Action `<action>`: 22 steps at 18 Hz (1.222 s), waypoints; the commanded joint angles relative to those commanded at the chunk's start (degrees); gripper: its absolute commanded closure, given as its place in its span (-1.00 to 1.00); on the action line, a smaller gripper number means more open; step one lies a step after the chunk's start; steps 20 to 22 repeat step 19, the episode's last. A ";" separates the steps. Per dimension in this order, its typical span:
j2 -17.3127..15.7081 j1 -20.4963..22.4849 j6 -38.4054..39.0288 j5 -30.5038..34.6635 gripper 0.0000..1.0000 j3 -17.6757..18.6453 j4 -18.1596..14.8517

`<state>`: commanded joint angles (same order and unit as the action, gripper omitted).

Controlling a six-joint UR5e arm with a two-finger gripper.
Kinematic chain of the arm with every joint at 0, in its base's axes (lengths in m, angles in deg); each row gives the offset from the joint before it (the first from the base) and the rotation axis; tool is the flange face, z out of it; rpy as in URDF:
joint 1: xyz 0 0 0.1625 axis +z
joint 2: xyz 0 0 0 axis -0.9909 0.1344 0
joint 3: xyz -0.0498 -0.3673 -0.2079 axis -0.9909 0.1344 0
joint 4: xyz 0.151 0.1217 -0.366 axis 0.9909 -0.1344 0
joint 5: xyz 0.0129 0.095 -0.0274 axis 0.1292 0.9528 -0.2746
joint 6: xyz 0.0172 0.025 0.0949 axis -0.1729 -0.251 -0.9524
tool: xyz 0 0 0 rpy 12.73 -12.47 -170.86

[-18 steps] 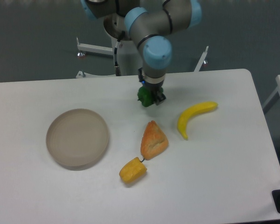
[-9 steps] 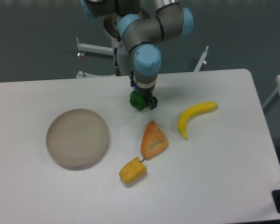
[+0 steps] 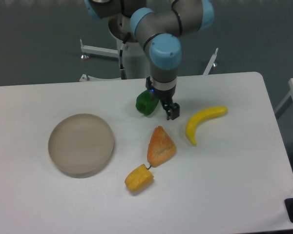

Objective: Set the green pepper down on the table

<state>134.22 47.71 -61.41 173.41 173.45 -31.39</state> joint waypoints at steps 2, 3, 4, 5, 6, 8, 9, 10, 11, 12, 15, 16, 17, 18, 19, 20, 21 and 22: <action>1.49 0.44 -0.78 0.26 -1.00 -1.85 0.00; 1.68 1.31 -2.27 0.53 -1.00 -2.38 0.00; 1.76 2.10 -3.68 0.62 -1.00 -2.82 -0.09; 1.76 2.72 -4.65 0.62 -1.00 -3.26 -0.61; 1.85 2.99 -5.53 0.62 -1.00 -3.96 -1.49; 2.55 3.16 -8.07 0.53 -1.00 -5.63 -4.56; 2.73 3.25 -8.96 0.62 -1.00 -6.25 -5.27; 2.82 3.43 -9.57 0.62 -1.00 -6.34 -5.62; 2.82 4.21 -10.62 0.53 -1.00 -6.34 -5.71; 2.73 4.65 -11.85 0.35 -1.00 -6.34 -5.71; 2.82 4.66 -12.83 0.18 -1.00 -6.26 -5.63; 2.82 4.66 -12.83 0.09 -1.00 -6.00 -5.71; 2.82 4.66 -12.83 0.09 -1.00 -5.91 -5.63; 2.82 4.66 -12.83 0.00 -1.00 -5.90 -5.63; 2.82 4.66 -12.83 0.00 -1.00 -5.90 -5.63; 2.82 4.66 -12.83 0.00 -1.00 -5.90 -5.63; 2.82 4.66 -12.83 0.00 -1.00 -5.90 -5.63; 2.82 4.66 -12.83 0.00 -1.00 -5.90 -5.63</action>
